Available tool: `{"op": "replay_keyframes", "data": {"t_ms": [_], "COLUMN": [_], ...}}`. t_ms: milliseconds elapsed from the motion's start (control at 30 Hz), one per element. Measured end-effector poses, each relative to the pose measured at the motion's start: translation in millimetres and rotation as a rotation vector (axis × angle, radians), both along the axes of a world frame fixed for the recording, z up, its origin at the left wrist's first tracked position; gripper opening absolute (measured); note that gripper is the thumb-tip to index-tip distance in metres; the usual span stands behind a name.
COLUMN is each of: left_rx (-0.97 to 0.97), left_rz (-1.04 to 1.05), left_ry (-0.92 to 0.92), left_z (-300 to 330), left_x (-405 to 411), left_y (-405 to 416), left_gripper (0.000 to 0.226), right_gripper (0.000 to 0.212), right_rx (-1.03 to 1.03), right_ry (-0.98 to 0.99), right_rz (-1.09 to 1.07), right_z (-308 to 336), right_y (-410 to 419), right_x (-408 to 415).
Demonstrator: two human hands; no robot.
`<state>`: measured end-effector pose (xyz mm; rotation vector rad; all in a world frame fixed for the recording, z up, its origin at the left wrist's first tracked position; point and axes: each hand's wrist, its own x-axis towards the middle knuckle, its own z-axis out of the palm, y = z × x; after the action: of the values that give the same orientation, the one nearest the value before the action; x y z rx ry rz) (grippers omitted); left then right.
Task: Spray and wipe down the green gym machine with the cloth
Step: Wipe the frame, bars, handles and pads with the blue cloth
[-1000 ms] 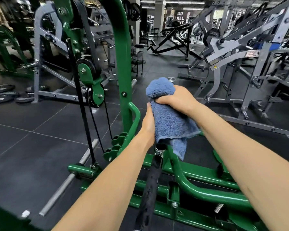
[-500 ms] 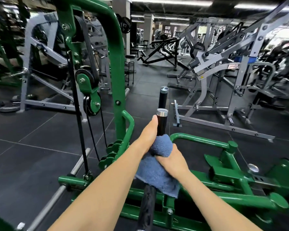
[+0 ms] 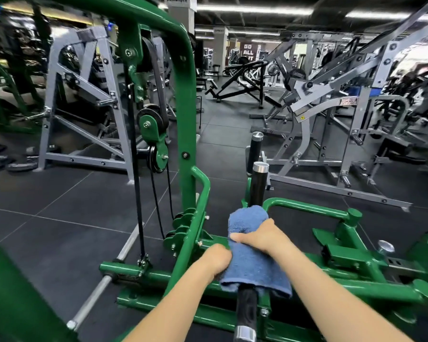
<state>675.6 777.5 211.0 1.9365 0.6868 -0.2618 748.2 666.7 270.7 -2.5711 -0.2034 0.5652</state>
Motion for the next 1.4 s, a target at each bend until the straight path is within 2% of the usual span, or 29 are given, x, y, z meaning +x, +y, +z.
{"op": "replay_keyframes", "data": {"t_ms": [33,67,167,267,333,367,433,567,633,700,733,800,867,1033,1133,1200,1233,1267,1300,1400], "left_rx": [0.042,0.066,0.055,0.046,0.049,0.05,0.046,0.072,0.076,0.062,0.061,0.083,0.111,0.108,0.111,0.138,0.143,0.158,0.171,0.278], "left_rz": [-0.032,-0.036,-0.035,-0.034,-0.061,-0.06,-0.06,-0.026,-0.023,-0.042,-0.046,-0.05,-0.066,-0.044,0.025,0.088,0.102,0.092,0.086,0.074], "left_ry": [0.01,0.02,-0.004,-0.009,-0.012,-0.02,-0.037,-0.062,-0.073,-0.046,-0.044,-0.033,-0.02,-0.03,-0.097,-0.118,-0.123,-0.122,-0.097,0.019], "left_z": [-6,-6,-4,-2,3,6,10,11,6,1,-1,-1,0,5,12,16,19,19,21,14], "left_x": [-1,-3,-6,-12,-12,-12,-10,-7,-2,3,6,10,14,27,35,38,41,44,45,54], "left_y": [-1,-1,-2,-6,-8,-9,-10,-11,-12,-16,-17,-16,-12,-15,-28,-35,-38,-41,-43,-49], "left_gripper": [0.033,0.035,0.041,0.046,0.045,0.042,0.038,0.041,0.037,0.035,0.035,0.035,0.032,0.022,0.022,0.028,0.025,0.018,0.02,0.044], "right_gripper": [0.107,0.099,0.061,0.027,0.018,0.021,0.036,0.054,0.071,0.085,0.085,0.067,0.043,0.021,0.026,0.037,0.041,0.042,0.038,0.035], "right_rx": [0.009,0.006,0.089,0.345,0.591,0.661,0.647,0.405,0.325,0.114,0.035,-0.001,0.059,0.464,0.697,0.74,0.718,0.721,0.738,0.967], "right_ry": [-0.037,-0.104,-0.184,-0.098,0.072,0.177,0.285,0.032,0.038,-0.024,-0.082,-0.129,-0.105,0.037,0.286,0.442,0.446,0.403,0.317,0.144], "right_rz": [-0.087,-0.153,-0.191,-0.228,-0.352,-0.399,-0.39,-0.189,-0.092,-0.085,-0.104,-0.141,-0.162,-0.18,-0.191,-0.152,-0.133,-0.131,-0.157,-0.25], "right_z": [-11,-18,-20,-26,-36,-37,-33,-18,-16,-24,-30,-30,-26,-36,-40,-45,-47,-49,-50,-39], "right_y": [6,10,9,-8,-22,-29,-39,-34,-17,-1,5,12,13,-11,-32,-49,-57,-63,-67,-72], "right_x": [-9,-14,-8,-3,-6,-7,-6,13,7,4,4,10,16,23,33,39,44,51,60,85]}}
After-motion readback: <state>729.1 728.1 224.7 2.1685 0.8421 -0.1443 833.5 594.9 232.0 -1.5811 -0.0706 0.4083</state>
